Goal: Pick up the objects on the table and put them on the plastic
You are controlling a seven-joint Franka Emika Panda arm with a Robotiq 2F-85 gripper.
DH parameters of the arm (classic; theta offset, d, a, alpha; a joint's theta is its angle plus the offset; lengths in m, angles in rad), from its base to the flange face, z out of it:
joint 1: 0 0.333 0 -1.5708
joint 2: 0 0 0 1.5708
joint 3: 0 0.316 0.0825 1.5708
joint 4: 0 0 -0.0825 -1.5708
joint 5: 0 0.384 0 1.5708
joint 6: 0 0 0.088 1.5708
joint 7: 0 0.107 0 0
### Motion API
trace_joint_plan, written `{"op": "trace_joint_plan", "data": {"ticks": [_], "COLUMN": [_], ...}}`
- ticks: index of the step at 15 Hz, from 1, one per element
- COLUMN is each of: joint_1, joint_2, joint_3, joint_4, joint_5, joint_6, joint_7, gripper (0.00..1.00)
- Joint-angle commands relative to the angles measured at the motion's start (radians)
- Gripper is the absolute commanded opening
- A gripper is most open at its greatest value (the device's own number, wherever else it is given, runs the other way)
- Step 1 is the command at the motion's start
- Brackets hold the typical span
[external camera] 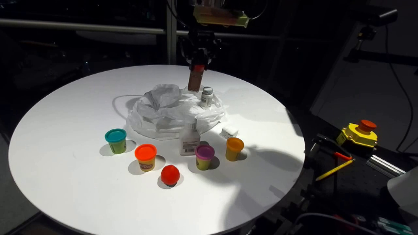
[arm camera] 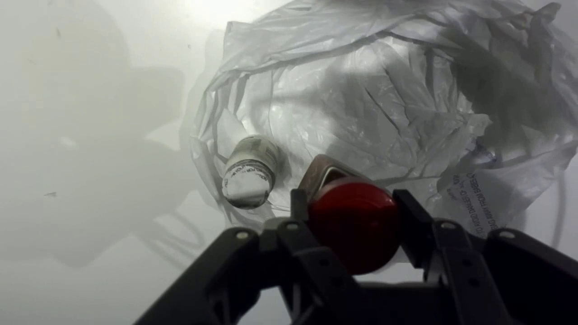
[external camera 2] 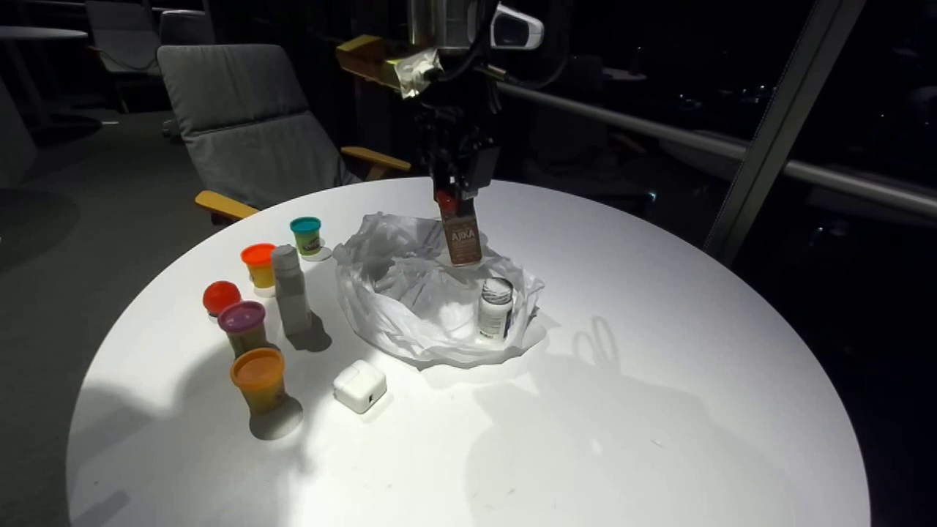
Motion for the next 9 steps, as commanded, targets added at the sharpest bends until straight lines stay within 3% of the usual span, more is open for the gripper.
{"op": "trace_joint_plan", "data": {"ticks": [1,9], "joint_1": [0.017,0.010], "joint_2": [0.101,0.278], "joint_3": [-0.027,-0.054], "joint_4": [0.138,0.269], "joint_5": [0.010,0.037], "joint_6": [-0.052,-0.039], "joint_7": [-0.003,-0.006], "gripper": [0.25,0.25]}}
